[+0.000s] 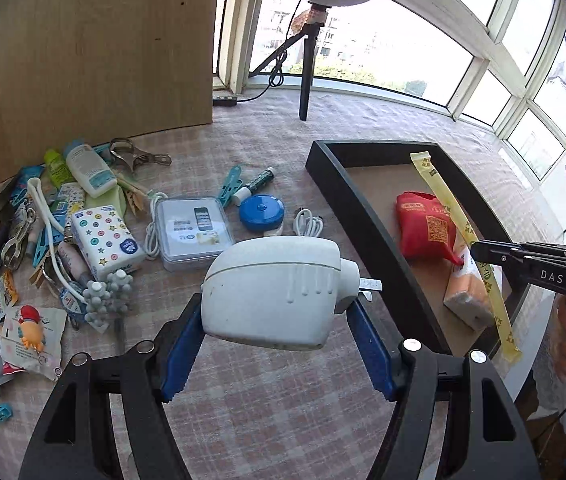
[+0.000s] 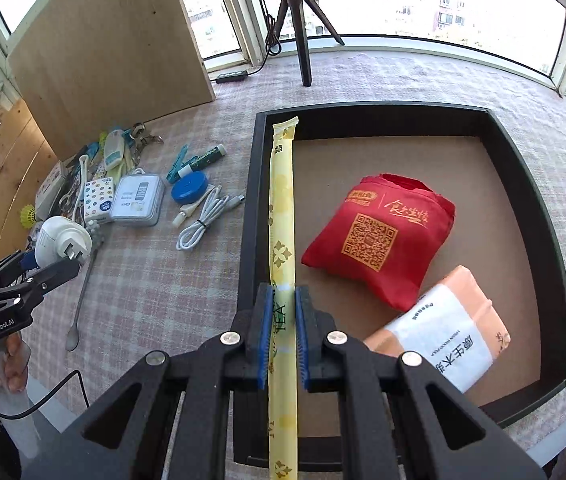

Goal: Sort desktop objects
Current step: 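Carry the yellow strip and white device into the tray and open both tools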

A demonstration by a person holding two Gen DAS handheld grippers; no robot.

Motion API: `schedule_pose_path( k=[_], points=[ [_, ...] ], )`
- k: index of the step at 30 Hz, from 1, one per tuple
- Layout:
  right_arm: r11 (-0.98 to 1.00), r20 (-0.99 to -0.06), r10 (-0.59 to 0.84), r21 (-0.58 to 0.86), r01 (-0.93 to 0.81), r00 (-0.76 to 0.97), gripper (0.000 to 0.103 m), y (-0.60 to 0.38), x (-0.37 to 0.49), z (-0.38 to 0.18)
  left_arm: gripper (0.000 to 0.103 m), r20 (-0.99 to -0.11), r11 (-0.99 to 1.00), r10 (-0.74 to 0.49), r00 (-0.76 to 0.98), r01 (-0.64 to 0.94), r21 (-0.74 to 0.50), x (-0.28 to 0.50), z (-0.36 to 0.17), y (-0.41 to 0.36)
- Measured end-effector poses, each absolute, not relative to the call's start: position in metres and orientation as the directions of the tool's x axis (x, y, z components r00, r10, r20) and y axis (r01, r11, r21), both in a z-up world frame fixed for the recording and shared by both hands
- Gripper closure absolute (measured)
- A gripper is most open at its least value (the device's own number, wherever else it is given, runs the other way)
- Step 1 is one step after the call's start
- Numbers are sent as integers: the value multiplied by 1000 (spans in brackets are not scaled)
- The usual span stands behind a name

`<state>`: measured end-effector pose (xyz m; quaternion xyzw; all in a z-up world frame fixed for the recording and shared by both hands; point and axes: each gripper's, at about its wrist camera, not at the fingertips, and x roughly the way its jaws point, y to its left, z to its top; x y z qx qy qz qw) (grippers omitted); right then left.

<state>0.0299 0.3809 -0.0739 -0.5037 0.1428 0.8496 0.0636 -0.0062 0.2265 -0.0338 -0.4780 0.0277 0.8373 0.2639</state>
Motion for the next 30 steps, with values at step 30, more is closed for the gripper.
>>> schedule_pose_path(
  k=[30],
  points=[
    [-885,-854,168,89,-456,-492,54,488,70,-54,29,-803,-738,511,-306,-635,-227,19,-22,380]
  ],
)
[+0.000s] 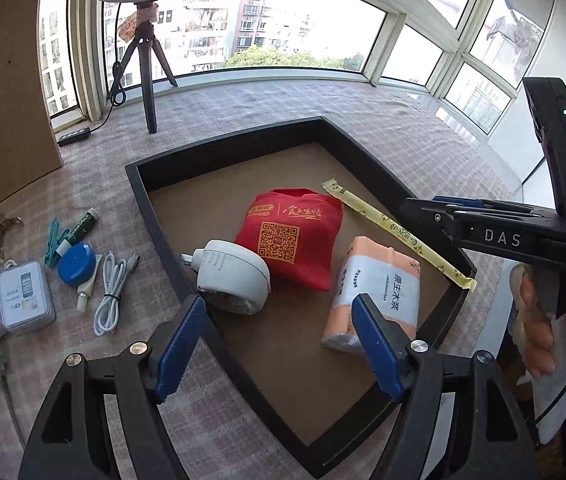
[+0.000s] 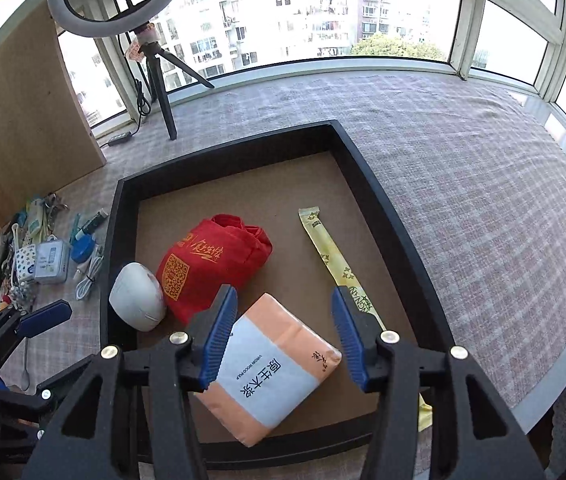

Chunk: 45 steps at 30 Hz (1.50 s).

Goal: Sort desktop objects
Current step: 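Carry the yellow strip and white device into the tray and open both tools, then grasp the white cable with the right tool while the left tool grasps the metal spoon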

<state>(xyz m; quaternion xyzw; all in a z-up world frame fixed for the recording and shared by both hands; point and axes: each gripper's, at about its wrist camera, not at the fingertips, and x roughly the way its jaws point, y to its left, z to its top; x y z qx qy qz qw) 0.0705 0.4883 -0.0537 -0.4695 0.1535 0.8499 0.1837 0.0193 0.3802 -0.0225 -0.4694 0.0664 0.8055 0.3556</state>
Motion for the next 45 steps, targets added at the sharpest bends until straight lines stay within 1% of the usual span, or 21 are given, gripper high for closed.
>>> schedule_pose_path(
  k=[6,11,16,21,24,26,30,32,37,40,43,45],
  points=[
    [-898,-862,110,127,-421,-495,54,466,50,-59,29,-814,-793,470,-341,-568,-220,4,-26,337],
    [-921,-861,67,141,-363,-504,54,439,30,-59,30,-838,-849,406,-365,-491,-197,-7,-34,288],
    [-939,-857,-2,179,-292,-516,54,406,7,-61,33,-860,-906,353,-368,-364,-216,-19,-45,223],
    [-958,-857,-76,205,-203,-509,54,365,-19,-64,35,-884,-941,278,-375,-291,-172,-21,-57,170],
    [-962,-862,-119,223,-158,-493,54,343,-37,-68,38,-899,-956,249,-361,-242,-167,-22,-68,143],
    [-956,-870,-148,248,-158,-470,54,332,-48,-75,39,-906,-962,241,-347,-209,-176,-22,-77,129],
    [-950,-892,-168,260,-172,-421,55,314,-68,-92,39,-926,-970,209,-314,-183,-158,-21,-97,115],
    [-950,-903,-163,253,-184,-397,55,307,-76,-100,40,-936,-973,198,-290,-177,-151,-21,-107,112],
    [-947,-930,-130,219,-235,-342,55,301,-95,-119,50,-958,-976,148,-246,-191,-102,-23,-127,115],
    [-941,-941,-127,214,-262,-314,56,301,-104,-127,53,-961,-979,101,-256,-199,-50,-22,-131,118],
    [-938,-952,-106,192,-289,-288,58,301,-113,-135,57,-962,-978,80,-262,-206,-25,-21,-132,120],
    [-934,-957,-95,181,-308,-274,60,302,-118,-140,58,-961,-975,72,-269,-221,-11,-20,-132,122]
  ],
)
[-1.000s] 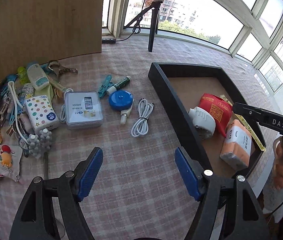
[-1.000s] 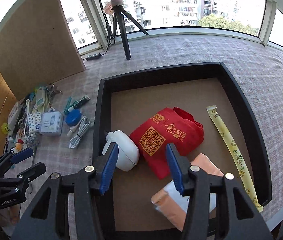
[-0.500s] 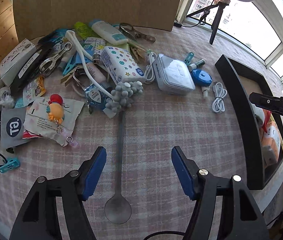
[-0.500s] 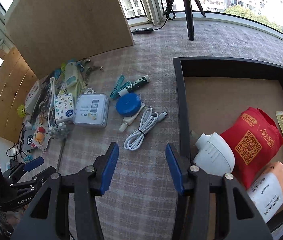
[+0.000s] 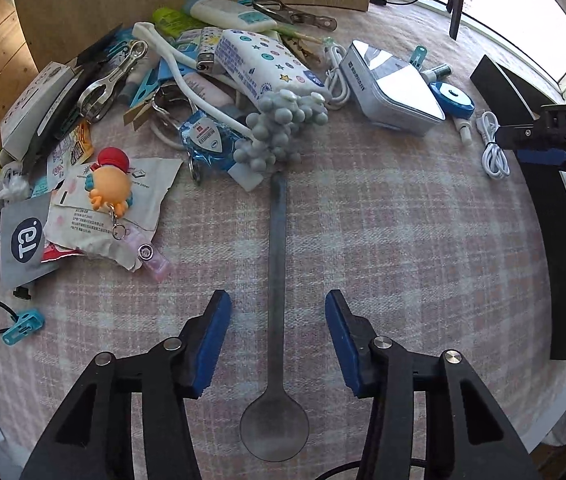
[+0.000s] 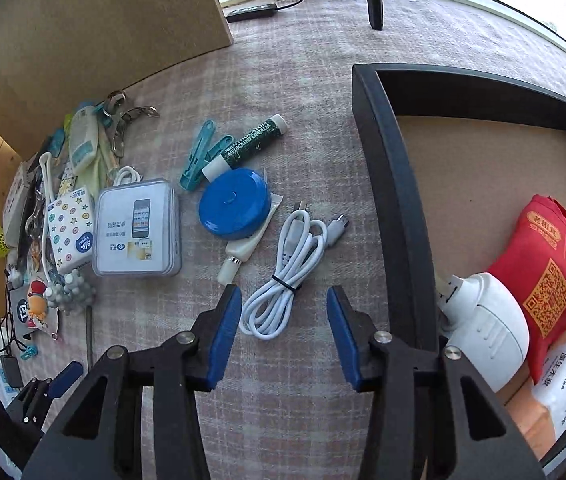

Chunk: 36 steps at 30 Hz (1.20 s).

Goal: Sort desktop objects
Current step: 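Grasp the white cable with the right tool while the left tool grasps the metal spoon, then carry the cable and spoon into the tray and open both tools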

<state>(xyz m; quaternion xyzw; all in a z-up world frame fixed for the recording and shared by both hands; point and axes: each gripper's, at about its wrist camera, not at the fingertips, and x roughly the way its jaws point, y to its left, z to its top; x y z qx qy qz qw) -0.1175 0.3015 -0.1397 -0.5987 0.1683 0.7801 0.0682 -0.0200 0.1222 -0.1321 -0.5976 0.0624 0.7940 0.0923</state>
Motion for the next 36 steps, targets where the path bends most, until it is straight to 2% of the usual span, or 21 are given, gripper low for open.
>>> schedule_pose_path(
  k=[2,5,7,9,15,18,26,36],
  points=[
    [-929,-961,-93,178,-324,-262,60,303,-122,-145,59,-959,-973,73,-275,-229,-8,-18,-132,122],
    [-923,-967,-77,161,-350,-242,61,303,-129,-153,66,-955,-971,72,-289,-239,-1,-17,-133,123],
    [-930,-968,-44,130,-343,-245,61,300,-134,-153,87,-951,-972,64,-304,-236,10,-17,-132,122],
    [-937,-969,-49,128,-324,-242,65,294,-137,-155,95,-948,-975,68,-310,-221,2,-19,-133,117],
    [-968,-964,-27,92,-235,-265,83,275,-136,-157,96,-943,-977,141,-302,-197,-84,-19,-131,97],
    [-962,-959,-74,141,-232,-274,86,275,-130,-156,96,-940,-975,184,-287,-178,-136,-16,-132,85],
    [-949,-937,-142,221,-226,-320,88,284,-101,-145,96,-922,-972,213,-323,-161,-168,13,-105,61],
    [-934,-898,-166,276,-227,-408,88,310,-63,-105,96,-894,-947,286,-346,-244,-208,-9,-80,112]
  ],
)
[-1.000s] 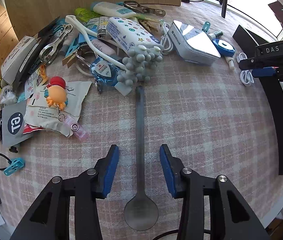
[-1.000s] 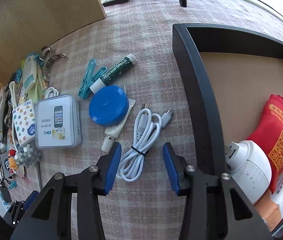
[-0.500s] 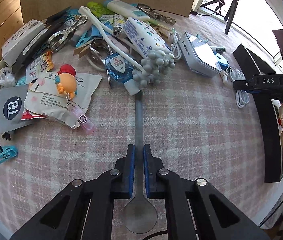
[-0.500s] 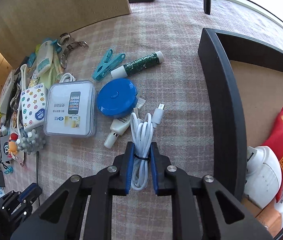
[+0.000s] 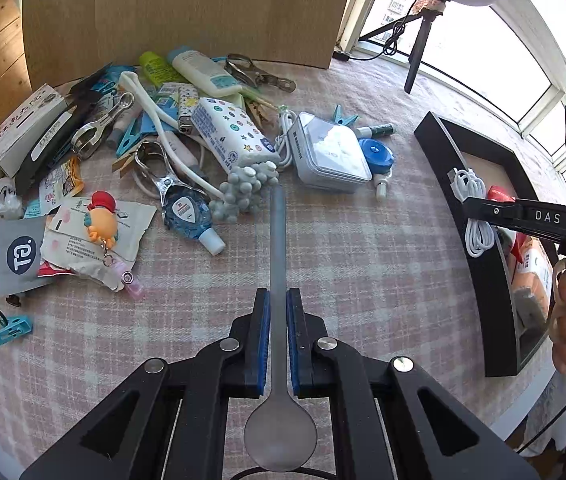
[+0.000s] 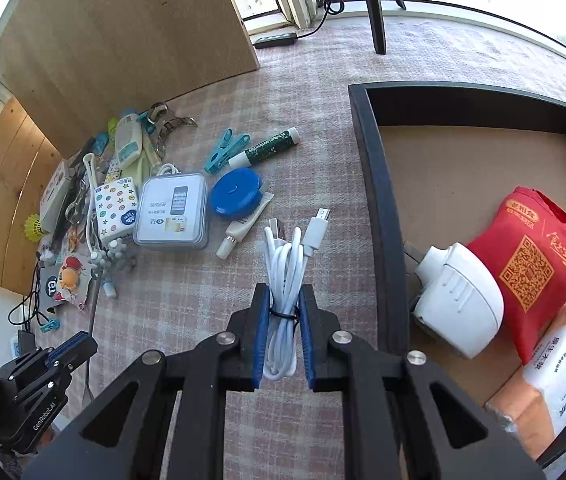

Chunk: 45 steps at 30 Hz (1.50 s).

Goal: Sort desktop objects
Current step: 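Carry the cable and spoon into the tray and open both tools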

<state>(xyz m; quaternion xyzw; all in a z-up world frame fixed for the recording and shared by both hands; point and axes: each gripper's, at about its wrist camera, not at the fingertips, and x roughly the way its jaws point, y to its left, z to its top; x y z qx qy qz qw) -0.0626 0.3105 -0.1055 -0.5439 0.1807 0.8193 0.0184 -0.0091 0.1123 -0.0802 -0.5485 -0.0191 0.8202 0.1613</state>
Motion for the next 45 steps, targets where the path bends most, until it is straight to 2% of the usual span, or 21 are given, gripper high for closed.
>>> schedule_pose_path(
  k=[11,22,33,34,35,36,38,45],
  points=[
    [-922,-875,-60,233,-309,-480,88,381,-8,-74,96,-853,-906,379,-359,-331,-263,-20,-57,185],
    [-867,-885,78,167,-470,-460,88,478,60,-66,96,-813,-816,496,-306,-484,-316,-7,-39,309],
    [-822,-884,127,161,-547,-450,88,528,90,-68,95,-799,-745,545,-254,-585,-321,10,-28,394],
    [-818,-880,127,168,-550,-457,88,531,90,-67,82,-805,-736,539,-247,-603,-308,13,-28,401],
    [-813,-880,125,173,-555,-458,82,534,90,-66,69,-816,-735,523,-244,-613,-288,16,-27,408],
    [-808,-886,123,172,-564,-447,65,536,88,-65,48,-814,-735,521,-255,-619,-277,18,-26,412],
    [-800,-876,123,191,-569,-467,53,539,90,-63,47,-809,-743,512,-287,-620,-251,22,-24,415],
    [-817,-868,132,178,-549,-479,53,533,90,-59,49,-824,-745,503,-260,-614,-261,19,-31,414]
  ],
)
